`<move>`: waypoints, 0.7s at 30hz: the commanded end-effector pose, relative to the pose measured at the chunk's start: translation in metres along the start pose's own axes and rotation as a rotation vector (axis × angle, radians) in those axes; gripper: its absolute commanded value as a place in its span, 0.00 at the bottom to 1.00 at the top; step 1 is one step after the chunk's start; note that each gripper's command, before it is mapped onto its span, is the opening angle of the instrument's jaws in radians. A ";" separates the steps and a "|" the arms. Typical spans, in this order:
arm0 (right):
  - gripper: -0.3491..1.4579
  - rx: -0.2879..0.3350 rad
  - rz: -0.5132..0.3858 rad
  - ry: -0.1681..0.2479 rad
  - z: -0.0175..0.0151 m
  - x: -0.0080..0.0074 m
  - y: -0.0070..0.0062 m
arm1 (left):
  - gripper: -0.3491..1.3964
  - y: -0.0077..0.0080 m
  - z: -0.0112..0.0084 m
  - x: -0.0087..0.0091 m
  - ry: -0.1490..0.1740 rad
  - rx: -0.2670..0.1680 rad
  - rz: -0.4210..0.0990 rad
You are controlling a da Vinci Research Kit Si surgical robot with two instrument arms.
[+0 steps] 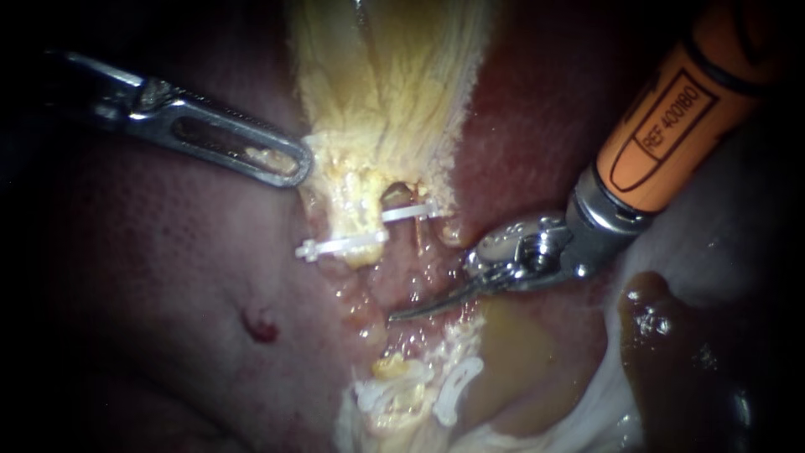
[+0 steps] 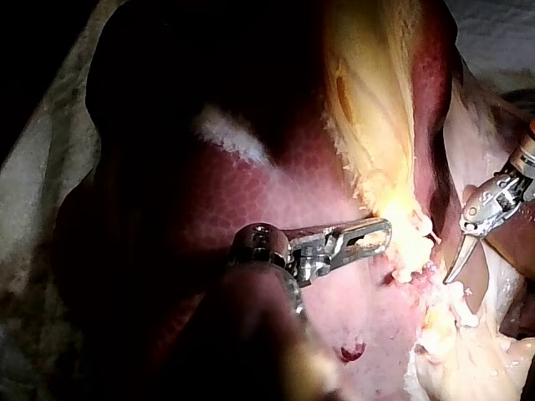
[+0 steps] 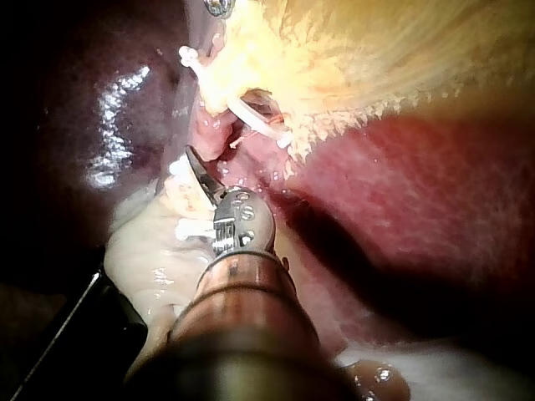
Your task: Go back from the cut right tube
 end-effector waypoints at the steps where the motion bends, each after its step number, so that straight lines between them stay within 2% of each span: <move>1: 0.00 0.000 0.000 0.000 0.0000 0.0000 0.0000 | 0.00 0.0001 0.0000 0.0000 -0.001 -0.001 0.000; 9: 0.00 0.003 0.000 0.002 -0.0001 0.0000 0.0000 | 0.00 0.0002 0.0000 0.0000 -0.001 -0.001 0.000; 12: 0.03 -0.006 -0.002 0.026 -0.0001 0.0000 -0.0001 | 0.00 0.0002 0.0000 0.0000 -0.001 -0.001 0.000; 13: 0.27 -0.012 -0.002 0.038 -0.0001 0.0000 -0.0001 | 0.00 0.0002 0.0000 0.0000 -0.001 -0.001 0.000; 16: 0.72 -0.049 -0.002 0.071 0.0000 0.0000 -0.0003 | 0.00 0.0002 0.0000 0.0000 -0.001 -0.001 0.000; 19: 0.92 -0.097 0.003 0.105 0.0001 0.0002 -0.0004 | 0.00 0.0002 0.0000 0.0000 0.000 -0.001 0.000; 21: 0.96 -0.115 -0.003 0.116 0.0002 0.0003 -0.0004 | 0.00 0.0003 0.0000 0.0000 0.000 -0.001 0.000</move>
